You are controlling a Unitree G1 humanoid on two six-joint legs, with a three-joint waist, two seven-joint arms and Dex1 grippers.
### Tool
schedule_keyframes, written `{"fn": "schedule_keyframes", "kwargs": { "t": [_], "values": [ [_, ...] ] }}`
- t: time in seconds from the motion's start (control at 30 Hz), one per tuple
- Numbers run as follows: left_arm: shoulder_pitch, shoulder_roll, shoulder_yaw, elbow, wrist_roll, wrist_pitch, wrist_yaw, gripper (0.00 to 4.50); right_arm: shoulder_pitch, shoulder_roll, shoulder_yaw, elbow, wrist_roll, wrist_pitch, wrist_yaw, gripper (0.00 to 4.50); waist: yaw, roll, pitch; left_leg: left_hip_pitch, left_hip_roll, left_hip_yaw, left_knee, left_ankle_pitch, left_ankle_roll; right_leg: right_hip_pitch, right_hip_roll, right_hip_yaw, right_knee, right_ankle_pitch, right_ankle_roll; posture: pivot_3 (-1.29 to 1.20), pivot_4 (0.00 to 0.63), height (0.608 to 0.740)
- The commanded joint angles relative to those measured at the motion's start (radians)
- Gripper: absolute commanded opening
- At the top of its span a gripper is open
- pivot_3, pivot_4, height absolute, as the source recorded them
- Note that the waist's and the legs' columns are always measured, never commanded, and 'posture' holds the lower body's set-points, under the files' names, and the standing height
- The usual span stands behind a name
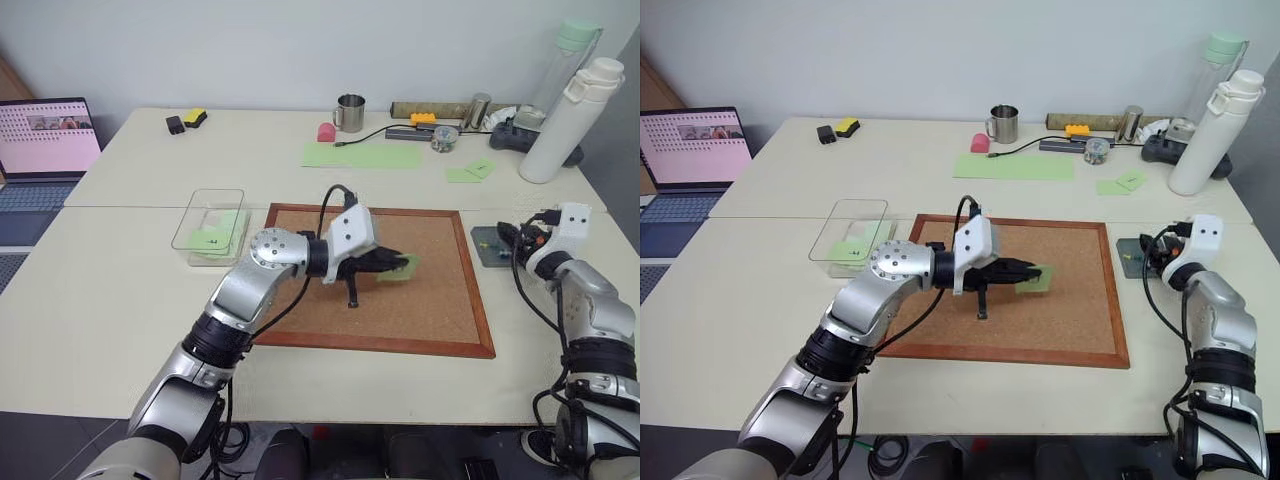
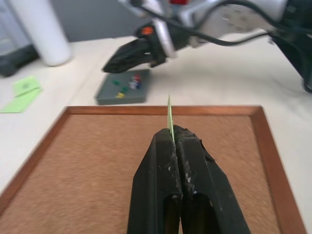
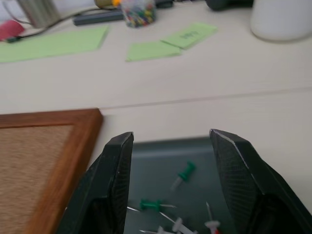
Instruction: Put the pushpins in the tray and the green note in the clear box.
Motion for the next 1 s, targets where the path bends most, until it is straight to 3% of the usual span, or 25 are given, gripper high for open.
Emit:
{"fn": "schedule_keyframes", "kwargs": {
  "t": [0.03, 0.23, 0.53, 0.67, 1.0],
  "values": [
    [-0.032, 0.012, 0.141, 0.005, -0.040, 0.079, 0.101, 0.00, 0.056, -0.039, 0.015, -0.271, 0.123, 0.098, 0.116, 2.60, 0.000, 0.000, 0.000, 0.000, 0.000, 0.000, 0.000, 0.000, 0.000, 0.000, 0.000, 0.000, 0.000, 0.000, 0.000, 0.00, 0.150, 0.740],
    [0.017, 0.089, 0.370, -0.026, -0.055, 0.182, 0.290, 0.00, 0.146, -0.103, 0.083, -0.595, 0.282, 0.253, 0.248, 2.60, -0.001, 0.000, 0.000, 0.000, 0.000, -0.002, 0.000, 0.000, 0.000, 0.000, 0.000, -0.001, 0.000, 0.000, 0.000, 0.00, 0.150, 0.740],
    [0.147, 0.185, 0.644, 0.003, 0.063, 0.141, 0.652, 0.00, 0.031, -0.067, 0.229, -0.783, 0.462, 0.411, 0.264, 2.60, 0.001, -0.002, 0.002, -0.001, 0.001, -0.005, 0.000, 0.000, 0.000, 0.000, 0.000, -0.003, 0.000, 0.000, 0.000, 0.00, 0.150, 0.740],
    [0.152, 0.187, 0.673, 0.048, 0.068, 0.144, 0.716, 0.00, 0.001, -0.058, 0.256, -0.789, 0.491, 0.437, 0.263, 2.60, 0.011, -0.003, 0.002, -0.001, 0.000, -0.005, 0.000, 0.000, 0.000, 0.000, -0.001, -0.004, 0.000, 0.000, 0.000, 0.00, 0.150, 0.740],
    [0.162, 0.124, 0.617, 0.091, 0.018, 0.150, 0.685, 0.00, -0.016, -0.059, 0.287, -0.745, 0.450, 0.408, 0.266, 2.60, 0.006, -0.004, 0.001, -0.002, 0.000, -0.005, 0.001, 0.000, 0.000, 0.000, -0.001, -0.005, 0.000, 0.000, 0.000, 0.00, 0.150, 0.740]
  ]
}}
